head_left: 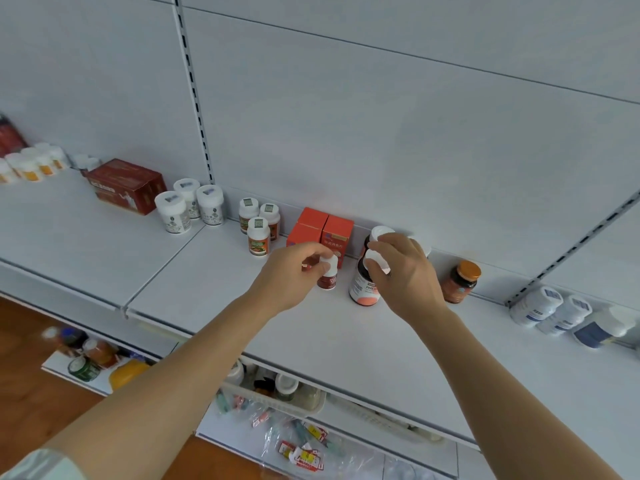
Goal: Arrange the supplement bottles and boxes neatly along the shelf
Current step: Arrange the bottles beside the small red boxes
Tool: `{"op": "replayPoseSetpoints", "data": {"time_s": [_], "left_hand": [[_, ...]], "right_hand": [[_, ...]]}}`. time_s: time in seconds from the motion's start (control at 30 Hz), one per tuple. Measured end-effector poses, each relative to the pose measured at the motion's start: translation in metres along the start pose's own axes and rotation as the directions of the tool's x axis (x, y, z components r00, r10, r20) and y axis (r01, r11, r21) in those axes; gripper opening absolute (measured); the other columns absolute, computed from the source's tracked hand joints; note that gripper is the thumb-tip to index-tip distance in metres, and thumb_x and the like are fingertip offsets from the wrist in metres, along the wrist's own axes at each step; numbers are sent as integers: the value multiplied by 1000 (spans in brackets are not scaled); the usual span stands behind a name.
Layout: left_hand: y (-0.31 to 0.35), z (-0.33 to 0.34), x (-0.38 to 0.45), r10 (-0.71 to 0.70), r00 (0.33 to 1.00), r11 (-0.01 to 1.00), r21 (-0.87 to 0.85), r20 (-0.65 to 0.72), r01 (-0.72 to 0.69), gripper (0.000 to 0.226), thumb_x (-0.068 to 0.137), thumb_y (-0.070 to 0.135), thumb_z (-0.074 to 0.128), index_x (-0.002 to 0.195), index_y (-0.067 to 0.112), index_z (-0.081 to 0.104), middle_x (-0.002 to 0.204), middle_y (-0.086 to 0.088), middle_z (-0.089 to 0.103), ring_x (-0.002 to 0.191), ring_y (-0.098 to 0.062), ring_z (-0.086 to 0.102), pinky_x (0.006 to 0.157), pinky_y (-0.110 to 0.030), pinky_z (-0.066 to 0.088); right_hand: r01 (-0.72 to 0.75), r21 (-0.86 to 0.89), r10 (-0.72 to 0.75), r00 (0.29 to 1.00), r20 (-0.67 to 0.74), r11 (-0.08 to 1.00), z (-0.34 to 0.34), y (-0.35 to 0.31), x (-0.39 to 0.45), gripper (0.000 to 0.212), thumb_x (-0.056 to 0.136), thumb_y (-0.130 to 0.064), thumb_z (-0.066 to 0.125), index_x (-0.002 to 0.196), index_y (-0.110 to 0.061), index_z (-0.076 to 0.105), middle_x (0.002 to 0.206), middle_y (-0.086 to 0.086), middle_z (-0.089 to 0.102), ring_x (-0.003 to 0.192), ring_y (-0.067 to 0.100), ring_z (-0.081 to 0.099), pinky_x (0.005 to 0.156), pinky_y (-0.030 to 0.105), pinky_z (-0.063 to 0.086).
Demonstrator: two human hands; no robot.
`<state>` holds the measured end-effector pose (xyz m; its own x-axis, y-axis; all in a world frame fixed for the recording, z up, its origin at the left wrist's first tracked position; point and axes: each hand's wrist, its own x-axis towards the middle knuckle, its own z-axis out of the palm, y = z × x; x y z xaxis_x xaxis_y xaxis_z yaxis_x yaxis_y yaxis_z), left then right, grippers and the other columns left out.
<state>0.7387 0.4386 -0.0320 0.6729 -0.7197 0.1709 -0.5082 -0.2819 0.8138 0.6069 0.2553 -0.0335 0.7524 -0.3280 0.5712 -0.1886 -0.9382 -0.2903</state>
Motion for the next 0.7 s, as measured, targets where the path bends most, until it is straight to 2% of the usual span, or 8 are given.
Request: {"op": "replayPoseSetpoints", "data": {"time_s": [0.13, 0.17, 0.23, 0.3, 0.4, 0.53, 0.63, 0.7], "left_hand": [[-7, -11, -12, -48, 999, 998, -31, -13, 47, 16, 93, 21, 65, 106, 30, 68, 107, 14, 69, 94, 4, 63, 76, -6, 44], [-10, -14, -16, -63, 998, 997, -48, -15, 62, 16, 93, 20, 65, 106, 30, 67, 108, 15, 69, 95, 4, 63, 78, -7, 45], [-18, -21, -22, -85, 996, 991, -109, -24, 82, 17, 94, 19, 64, 106, 29, 67, 109, 15, 69, 101, 2, 63, 84, -20, 53], [-25, -31, -28, -115, 993, 976, -192, -24, 108, 19, 95, 17, 62, 106, 31, 67, 113, 10, 68, 107, -3, 62, 82, -33, 59], [-30, -49, -34, -144, 990, 937, -320, 7, 139, 23, 96, 12, 61, 105, 33, 65, 118, 2, 65, 106, -11, 64, 73, -34, 61], [-39, -80, -39, -149, 988, 903, -402, 34, 150, 28, 94, 10, 64, 118, 24, 60, 116, 1, 69, 100, -18, 68, 77, -37, 60], [-53, -110, -48, -152, 988, 907, -394, 14, 145, 33, 92, 12, 67, 121, 23, 58, 104, 2, 74, 94, -17, 71, 87, -38, 57], [-65, -132, -54, -186, 982, 895, -410, 9, 173, 36, 90, 13, 70, 122, 24, 57, 104, 1, 74, 93, -14, 71, 92, -39, 55]], "right_hand": [[69, 74, -68, 997, -25, 995, 10, -14, -2, 20, 87, -16, 66, 105, -10, 73, 105, 5, 67, 94, 28, 59, 82, 28, 45], [89, 92, -88, 996, -13, 992, 13, -18, -3, 19, 88, -16, 66, 105, -9, 72, 104, 5, 67, 93, 28, 59, 83, 29, 46], [121, 128, -124, 992, 14, 984, 18, -29, -2, 18, 89, -16, 67, 106, -11, 72, 103, 3, 68, 94, 26, 61, 82, 36, 51], [163, 175, -169, 985, 21, 971, 24, -44, 2, 17, 90, -16, 67, 105, -11, 73, 104, 2, 69, 96, 26, 63, 83, 38, 51], [201, 286, -226, 972, 60, 937, 29, -77, 10, 21, 90, -15, 68, 110, -12, 72, 108, 1, 71, 99, 22, 64, 88, 36, 51], [125, 445, -207, 969, 139, 886, 37, -125, 23, 22, 89, -11, 70, 110, -16, 74, 108, -4, 71, 88, -1, 62, 80, 20, 52], [7, 490, -125, 970, 209, 872, 54, -159, 29, 18, 87, -13, 73, 104, -17, 76, 97, -8, 72, 80, 0, 65, 71, 12, 49], [-90, 473, -46, 963, 267, 876, 65, -185, 31, 18, 87, -16, 74, 103, -21, 75, 95, -13, 72, 80, 1, 67, 73, 12, 50]]}}
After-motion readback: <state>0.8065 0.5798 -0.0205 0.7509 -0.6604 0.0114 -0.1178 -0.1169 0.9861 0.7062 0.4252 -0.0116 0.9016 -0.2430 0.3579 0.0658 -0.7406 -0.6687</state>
